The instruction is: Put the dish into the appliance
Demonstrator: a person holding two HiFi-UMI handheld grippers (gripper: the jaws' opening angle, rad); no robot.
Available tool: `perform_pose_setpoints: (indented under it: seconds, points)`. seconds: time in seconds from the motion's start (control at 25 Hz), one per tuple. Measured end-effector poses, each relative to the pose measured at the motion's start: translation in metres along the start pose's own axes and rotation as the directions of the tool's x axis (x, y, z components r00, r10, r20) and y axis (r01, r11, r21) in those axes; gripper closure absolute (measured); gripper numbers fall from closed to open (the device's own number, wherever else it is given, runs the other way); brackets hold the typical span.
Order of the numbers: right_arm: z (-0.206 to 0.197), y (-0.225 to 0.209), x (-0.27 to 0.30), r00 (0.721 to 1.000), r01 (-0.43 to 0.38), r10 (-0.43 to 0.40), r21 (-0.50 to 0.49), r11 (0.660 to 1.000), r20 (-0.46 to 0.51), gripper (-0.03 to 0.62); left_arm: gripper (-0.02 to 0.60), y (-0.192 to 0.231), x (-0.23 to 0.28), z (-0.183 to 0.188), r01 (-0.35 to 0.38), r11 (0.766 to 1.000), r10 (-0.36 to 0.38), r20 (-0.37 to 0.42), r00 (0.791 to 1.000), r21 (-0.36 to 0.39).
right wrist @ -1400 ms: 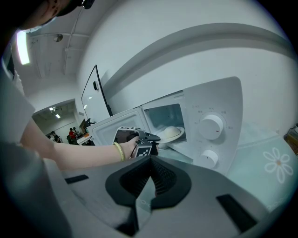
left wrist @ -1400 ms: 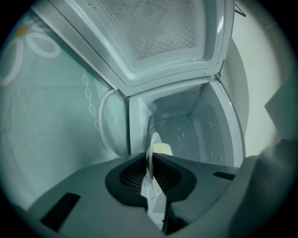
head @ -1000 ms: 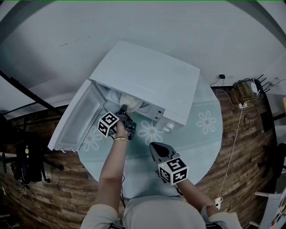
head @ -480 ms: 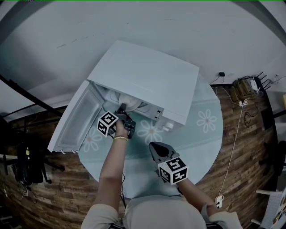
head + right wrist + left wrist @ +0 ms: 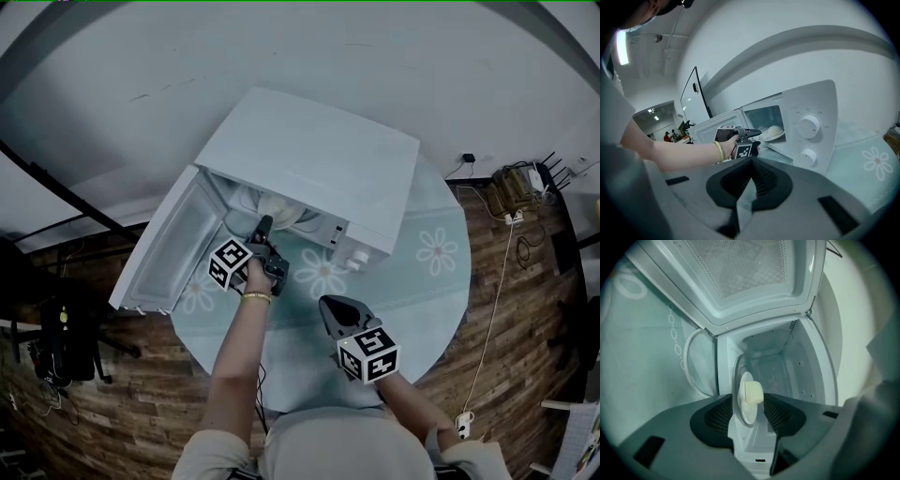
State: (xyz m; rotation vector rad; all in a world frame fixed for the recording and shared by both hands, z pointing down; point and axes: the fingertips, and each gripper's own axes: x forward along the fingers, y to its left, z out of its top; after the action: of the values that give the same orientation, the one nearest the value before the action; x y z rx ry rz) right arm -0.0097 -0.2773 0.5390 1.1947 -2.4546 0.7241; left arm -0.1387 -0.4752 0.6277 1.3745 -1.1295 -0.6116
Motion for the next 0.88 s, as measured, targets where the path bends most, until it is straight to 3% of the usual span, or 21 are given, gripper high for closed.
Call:
perform_pose_setpoints:
  seconds: [0.28,0.68,0.88]
  points:
    - [-0.004,0.016,-0.013,1.000,0.001,-0.001,-0.016,1.000,0.013,0.588,0.390,-0.022,-0.040,-0.011,0.041,0.996,-0.037,-0.043,0.998,0.085]
    - [-0.013,0.038,-0.038,0.999,0.022,-0.021,-0.024,0.999,0.040,0.589,0.526,-0.051,-0.117,-0.042,0.083,0.969,-0.064,-0.090,0.994,0.232]
    - [-0.016,0.049,-0.050,0.998,0.028,-0.026,-0.027,0.999,0.054,0.589,0.563,-0.059,-0.152,-0.063,0.112,0.949,-0.076,-0.131,0.988,0.293]
